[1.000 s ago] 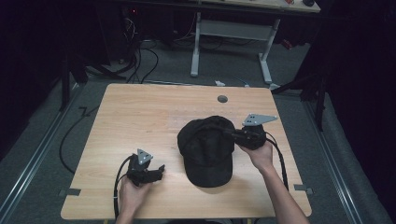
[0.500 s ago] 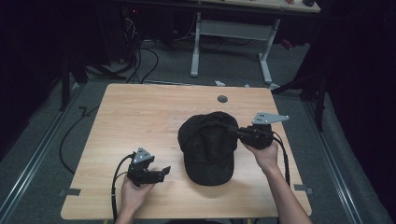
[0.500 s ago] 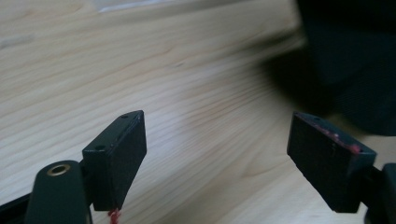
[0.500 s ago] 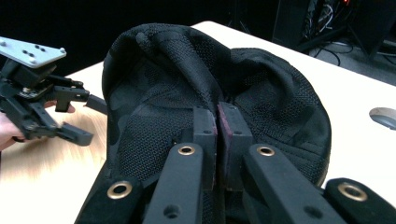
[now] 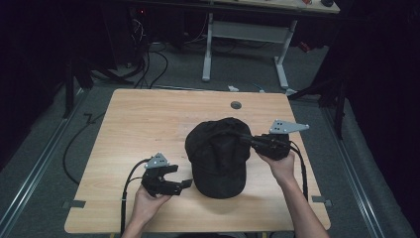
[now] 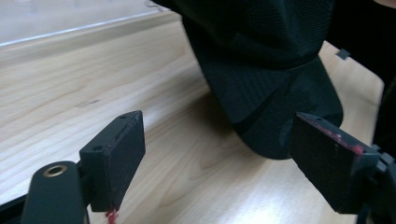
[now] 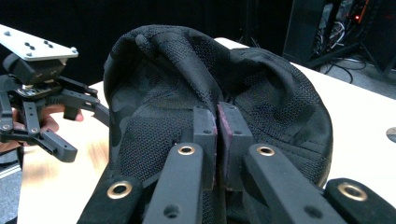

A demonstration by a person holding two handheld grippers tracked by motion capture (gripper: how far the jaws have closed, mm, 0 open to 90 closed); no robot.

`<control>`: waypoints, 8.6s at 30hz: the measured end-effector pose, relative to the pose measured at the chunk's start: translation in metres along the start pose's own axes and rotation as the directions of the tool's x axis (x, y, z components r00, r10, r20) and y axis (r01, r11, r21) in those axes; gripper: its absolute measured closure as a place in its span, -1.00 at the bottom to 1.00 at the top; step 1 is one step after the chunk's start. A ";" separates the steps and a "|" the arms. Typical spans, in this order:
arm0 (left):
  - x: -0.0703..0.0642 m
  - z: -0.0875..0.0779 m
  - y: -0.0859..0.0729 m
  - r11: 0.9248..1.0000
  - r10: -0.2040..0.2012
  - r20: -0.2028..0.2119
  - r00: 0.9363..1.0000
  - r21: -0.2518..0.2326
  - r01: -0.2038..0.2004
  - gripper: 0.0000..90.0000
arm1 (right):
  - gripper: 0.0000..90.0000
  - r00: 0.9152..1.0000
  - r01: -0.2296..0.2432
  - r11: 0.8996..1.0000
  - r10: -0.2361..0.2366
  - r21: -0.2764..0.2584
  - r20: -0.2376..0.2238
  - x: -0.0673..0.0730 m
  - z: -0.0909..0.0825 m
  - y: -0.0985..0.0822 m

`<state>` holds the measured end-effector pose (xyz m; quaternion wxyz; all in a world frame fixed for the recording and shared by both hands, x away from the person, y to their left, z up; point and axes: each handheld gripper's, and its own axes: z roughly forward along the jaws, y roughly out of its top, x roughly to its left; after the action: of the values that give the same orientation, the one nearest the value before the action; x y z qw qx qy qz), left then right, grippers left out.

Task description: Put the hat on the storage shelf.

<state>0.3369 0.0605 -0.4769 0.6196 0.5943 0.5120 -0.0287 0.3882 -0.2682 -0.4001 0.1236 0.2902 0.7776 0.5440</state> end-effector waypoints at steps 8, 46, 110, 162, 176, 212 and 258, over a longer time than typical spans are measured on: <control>-0.008 0.010 0.000 0.999 0.002 0.033 0.999 0.051 -0.004 -0.56 | 0.93 0.999 0.017 1.000 -0.017 -0.010 -0.034 0.006 0.004 0.001; -0.015 0.007 0.001 0.991 -0.065 0.187 0.980 0.124 0.042 0.50 | 0.92 0.994 0.101 0.994 -0.103 -0.047 -0.045 0.019 0.008 0.013; -0.026 -0.030 0.032 0.992 0.053 0.162 0.985 -0.125 -0.033 0.91 | -0.02 0.892 -0.268 0.907 0.106 0.326 0.440 -0.015 0.009 -0.122; -0.005 0.017 0.114 0.943 0.174 -0.078 0.982 -0.274 -0.189 0.91 | -0.28 0.838 -0.263 0.929 0.087 0.259 0.538 -0.011 0.010 -0.137; 0.011 0.031 0.123 0.933 0.125 -0.141 0.982 -0.320 -0.165 0.91 | -0.29 0.839 -0.261 0.930 0.085 0.260 0.537 -0.011 0.010 -0.137; 0.045 0.066 0.103 0.942 0.138 -0.258 0.956 -0.263 -0.207 0.91 | -0.29 0.839 -0.260 0.930 0.085 0.260 0.537 -0.010 0.010 -0.137; 0.042 0.032 0.093 0.972 0.042 -0.259 0.965 -0.213 -0.100 -0.11 | -0.29 0.838 -0.263 0.929 0.087 0.259 0.539 -0.010 0.010 -0.137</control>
<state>0.4363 0.0873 -0.4464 0.6129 0.5375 0.5649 0.1276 0.3575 -0.2990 -0.5310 0.2284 0.5127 0.7632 0.3201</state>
